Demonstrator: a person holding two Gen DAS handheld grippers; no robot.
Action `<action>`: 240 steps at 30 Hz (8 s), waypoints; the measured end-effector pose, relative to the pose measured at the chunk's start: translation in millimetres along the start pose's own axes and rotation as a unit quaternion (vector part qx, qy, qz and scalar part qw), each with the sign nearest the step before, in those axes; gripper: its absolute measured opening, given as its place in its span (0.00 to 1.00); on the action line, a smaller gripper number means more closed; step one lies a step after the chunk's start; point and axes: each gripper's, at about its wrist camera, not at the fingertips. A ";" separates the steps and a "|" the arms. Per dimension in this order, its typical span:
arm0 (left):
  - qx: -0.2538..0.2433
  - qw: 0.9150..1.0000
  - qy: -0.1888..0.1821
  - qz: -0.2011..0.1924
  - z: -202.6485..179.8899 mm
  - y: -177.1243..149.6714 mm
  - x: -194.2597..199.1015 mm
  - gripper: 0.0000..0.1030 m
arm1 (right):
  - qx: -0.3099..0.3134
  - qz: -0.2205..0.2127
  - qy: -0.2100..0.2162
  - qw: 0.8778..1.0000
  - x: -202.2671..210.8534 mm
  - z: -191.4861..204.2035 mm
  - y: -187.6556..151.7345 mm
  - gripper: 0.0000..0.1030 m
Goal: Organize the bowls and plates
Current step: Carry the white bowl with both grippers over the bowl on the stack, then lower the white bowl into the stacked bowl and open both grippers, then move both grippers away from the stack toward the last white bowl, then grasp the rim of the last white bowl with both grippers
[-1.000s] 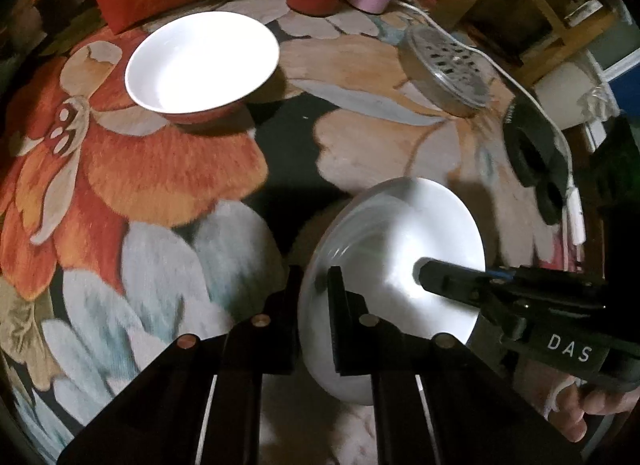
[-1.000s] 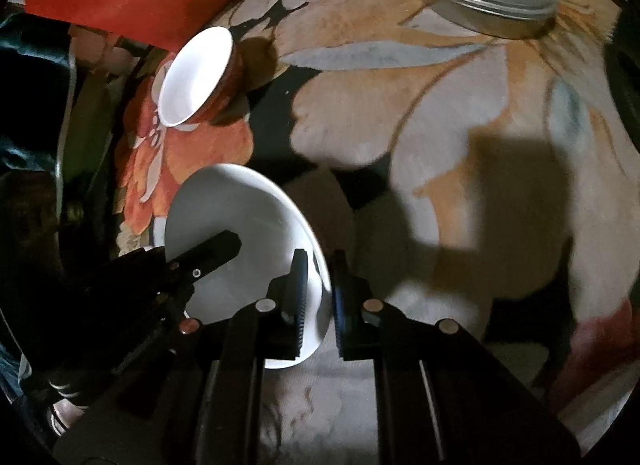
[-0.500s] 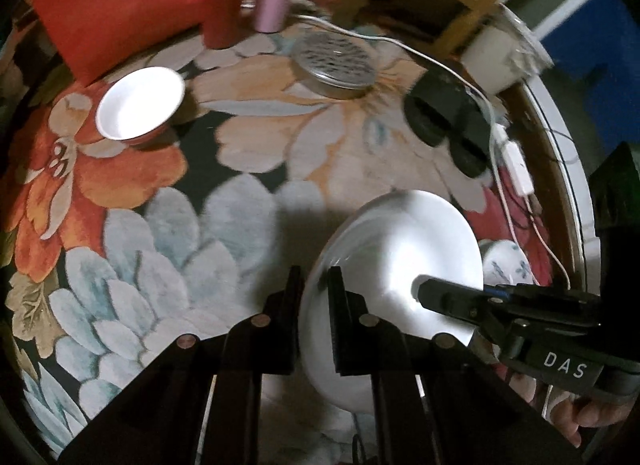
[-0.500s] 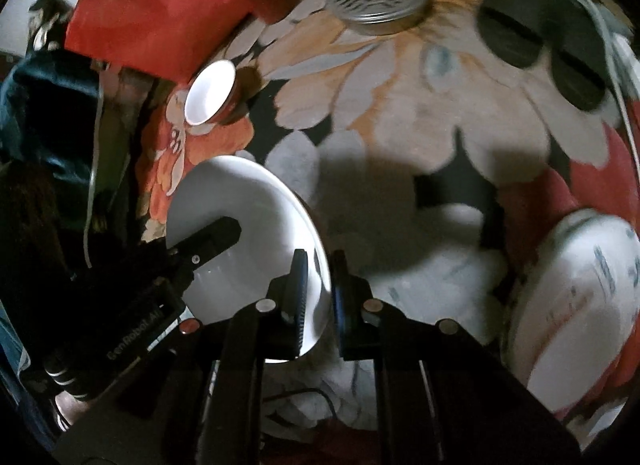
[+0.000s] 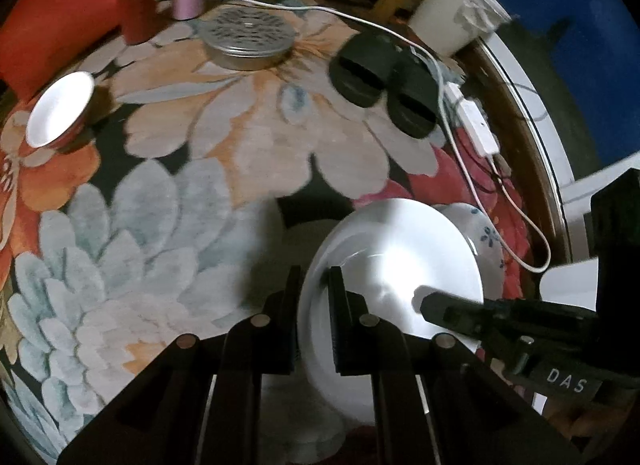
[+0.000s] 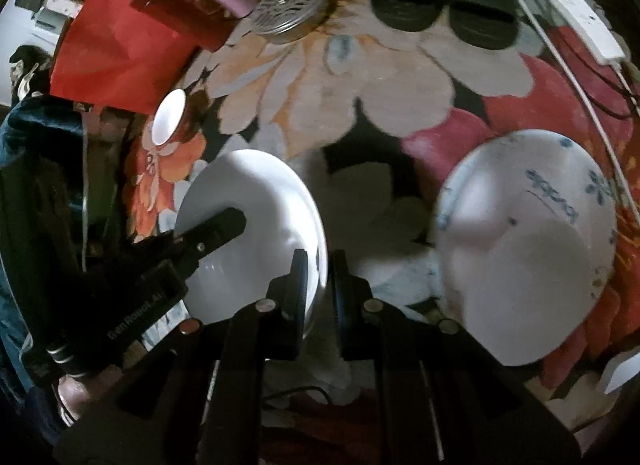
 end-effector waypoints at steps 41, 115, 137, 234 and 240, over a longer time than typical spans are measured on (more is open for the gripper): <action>-0.141 0.982 -0.074 0.097 -145.5 -39.3 -100.1 0.72 | -0.091 -0.021 -0.095 0.991 30.5 -153.4 -40.9 0.14; -0.035 0.998 0.056 0.016 39.0 -26.9 -22.0 0.99 | 0.018 -0.028 -0.136 0.990 -8.3 -33.5 -22.6 0.91; 0.006 0.997 0.081 0.008 99.3 -39.1 2.7 0.99 | 0.057 -0.015 -0.140 0.988 -31.2 6.4 -20.3 0.95; 0.143 0.978 0.141 -0.051 273.8 13.4 31.8 0.99 | 0.210 0.078 -0.048 0.973 -154.3 164.4 84.9 1.00; 0.159 0.972 0.150 -0.087 304.8 43.6 51.5 0.99 | 0.216 0.043 -0.032 0.975 -164.2 205.2 125.7 1.00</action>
Point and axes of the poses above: each gripper's, at about its wrist camera, not at the fingertips, and x roughly against the way its jaws point, z to its left, y to its top, and after that the axes turned 6 degrees about -y, right-handed
